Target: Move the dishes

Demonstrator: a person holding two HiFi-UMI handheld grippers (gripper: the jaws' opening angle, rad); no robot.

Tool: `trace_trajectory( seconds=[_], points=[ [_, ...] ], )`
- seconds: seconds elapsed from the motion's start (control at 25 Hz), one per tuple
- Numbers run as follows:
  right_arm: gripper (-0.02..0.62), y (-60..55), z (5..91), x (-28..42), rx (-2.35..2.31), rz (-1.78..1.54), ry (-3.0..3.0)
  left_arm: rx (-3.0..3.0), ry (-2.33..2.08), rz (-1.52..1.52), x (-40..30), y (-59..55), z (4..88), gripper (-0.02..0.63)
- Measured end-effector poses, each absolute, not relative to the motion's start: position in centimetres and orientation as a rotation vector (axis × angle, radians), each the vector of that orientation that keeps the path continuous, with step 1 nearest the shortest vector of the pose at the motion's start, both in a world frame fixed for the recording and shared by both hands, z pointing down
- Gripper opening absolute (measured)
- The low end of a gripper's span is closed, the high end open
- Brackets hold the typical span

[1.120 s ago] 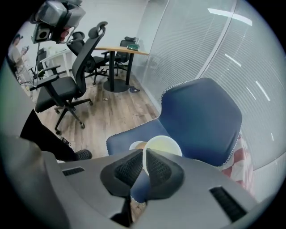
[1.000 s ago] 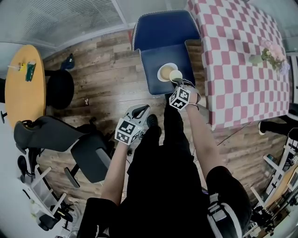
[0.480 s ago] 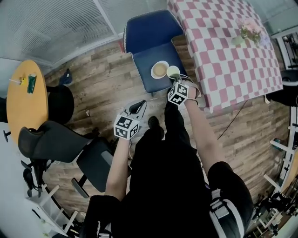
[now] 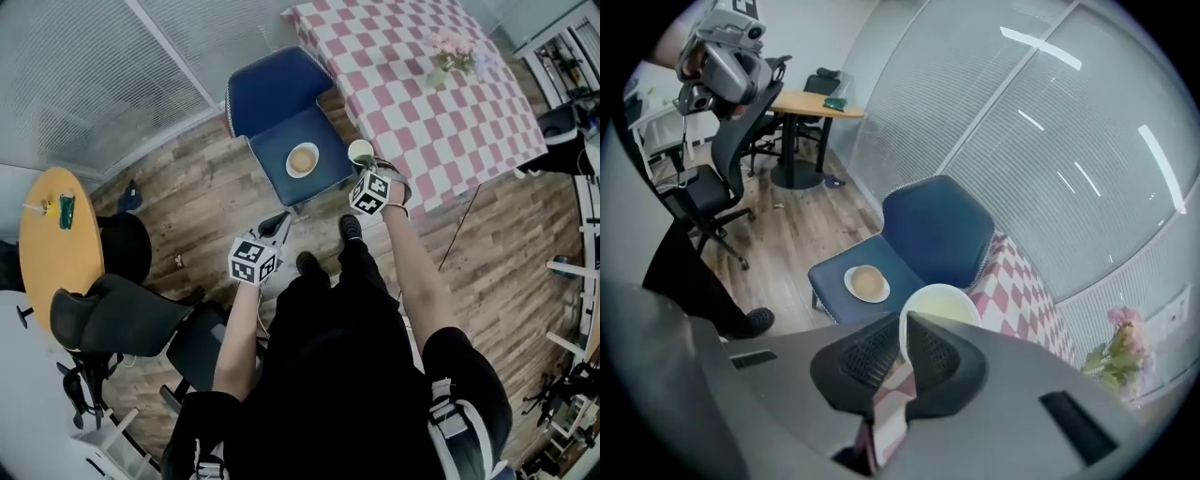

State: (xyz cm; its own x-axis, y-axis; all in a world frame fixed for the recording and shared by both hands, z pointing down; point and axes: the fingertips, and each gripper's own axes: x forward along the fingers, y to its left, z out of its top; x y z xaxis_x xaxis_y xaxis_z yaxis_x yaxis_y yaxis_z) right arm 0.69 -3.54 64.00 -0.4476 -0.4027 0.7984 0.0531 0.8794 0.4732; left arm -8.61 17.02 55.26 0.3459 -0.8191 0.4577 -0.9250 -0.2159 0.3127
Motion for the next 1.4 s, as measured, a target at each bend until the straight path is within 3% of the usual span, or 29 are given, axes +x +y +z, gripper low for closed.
trace_trajectory(
  seconds=[0.84,1.4],
  points=[
    [0.035,-17.5,63.5,19.1,0.349,-0.438,-1.887,2.016,-1.573,0.309,-3.4,8.1,53.0,0.025],
    [0.035,-21.5,65.1,25.0,0.316,-0.366,-1.872,1.991,-1.593,0.319,-0.3,3.5,53.0,0.025]
  ],
)
